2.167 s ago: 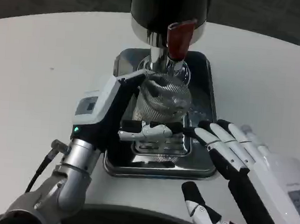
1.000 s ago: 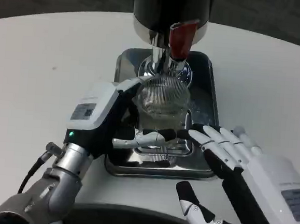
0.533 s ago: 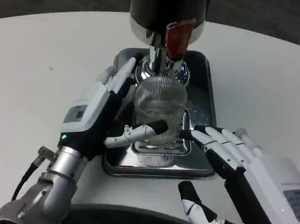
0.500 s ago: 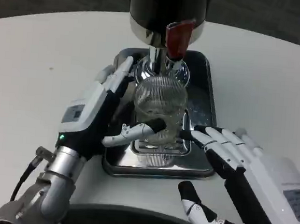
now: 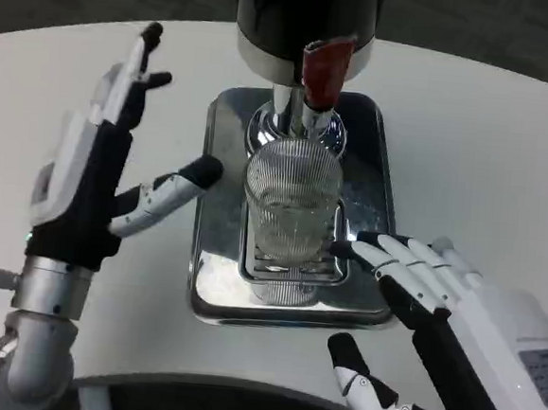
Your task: Grasp the cup under the faucet to collect the drink, then remove the cup.
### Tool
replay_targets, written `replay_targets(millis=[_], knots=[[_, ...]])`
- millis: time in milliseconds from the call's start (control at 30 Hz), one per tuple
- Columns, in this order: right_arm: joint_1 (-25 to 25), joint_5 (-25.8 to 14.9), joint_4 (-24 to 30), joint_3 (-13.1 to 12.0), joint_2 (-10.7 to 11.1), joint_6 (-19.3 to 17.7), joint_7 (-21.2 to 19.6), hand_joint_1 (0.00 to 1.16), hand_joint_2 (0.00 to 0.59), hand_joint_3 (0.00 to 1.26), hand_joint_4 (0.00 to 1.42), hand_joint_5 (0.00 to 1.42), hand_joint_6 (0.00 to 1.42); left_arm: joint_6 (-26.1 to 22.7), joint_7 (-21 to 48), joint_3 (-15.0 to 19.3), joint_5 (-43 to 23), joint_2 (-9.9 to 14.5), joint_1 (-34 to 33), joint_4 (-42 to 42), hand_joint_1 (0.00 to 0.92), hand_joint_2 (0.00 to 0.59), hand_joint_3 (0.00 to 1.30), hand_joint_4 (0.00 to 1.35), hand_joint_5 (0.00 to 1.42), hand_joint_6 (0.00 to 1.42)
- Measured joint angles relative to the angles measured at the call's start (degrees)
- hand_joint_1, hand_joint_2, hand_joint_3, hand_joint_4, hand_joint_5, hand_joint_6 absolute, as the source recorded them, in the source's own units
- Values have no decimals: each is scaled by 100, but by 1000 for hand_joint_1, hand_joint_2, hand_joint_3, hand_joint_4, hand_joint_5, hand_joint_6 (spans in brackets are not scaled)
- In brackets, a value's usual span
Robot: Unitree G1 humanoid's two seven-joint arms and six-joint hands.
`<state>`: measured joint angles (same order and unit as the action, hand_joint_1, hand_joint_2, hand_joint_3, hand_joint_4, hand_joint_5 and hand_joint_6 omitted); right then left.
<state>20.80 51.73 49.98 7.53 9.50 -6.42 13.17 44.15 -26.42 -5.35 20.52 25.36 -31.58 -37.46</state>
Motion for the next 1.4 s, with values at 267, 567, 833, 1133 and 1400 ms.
replay_targets(millis=[267,567,833,1133,1400], knots=[[78,38,31,79,7,-10,-15,359,491,197,129,111,91,-77,1234,504,-1037,80,596,1965,0,85,0,0,14,0],[194,38,207,60,7,-15,-27,359,491,193,117,111,159,-666,3187,617,-2528,173,141,3179,0,101,0,0,0,0],[453,39,375,4,4,-21,-58,359,491,188,107,111,176,-1235,4504,397,-2966,20,-418,3077,0,103,0,0,25,14],[615,38,450,-30,-8,-80,-103,359,491,187,118,132,198,-1482,5474,268,-3162,-139,-646,2955,0,106,0,0,102,85],[626,52,450,-14,-87,-89,-130,359,491,187,119,133,202,-1659,5742,289,-3128,-164,-682,2945,0,106,0,0,107,89]])
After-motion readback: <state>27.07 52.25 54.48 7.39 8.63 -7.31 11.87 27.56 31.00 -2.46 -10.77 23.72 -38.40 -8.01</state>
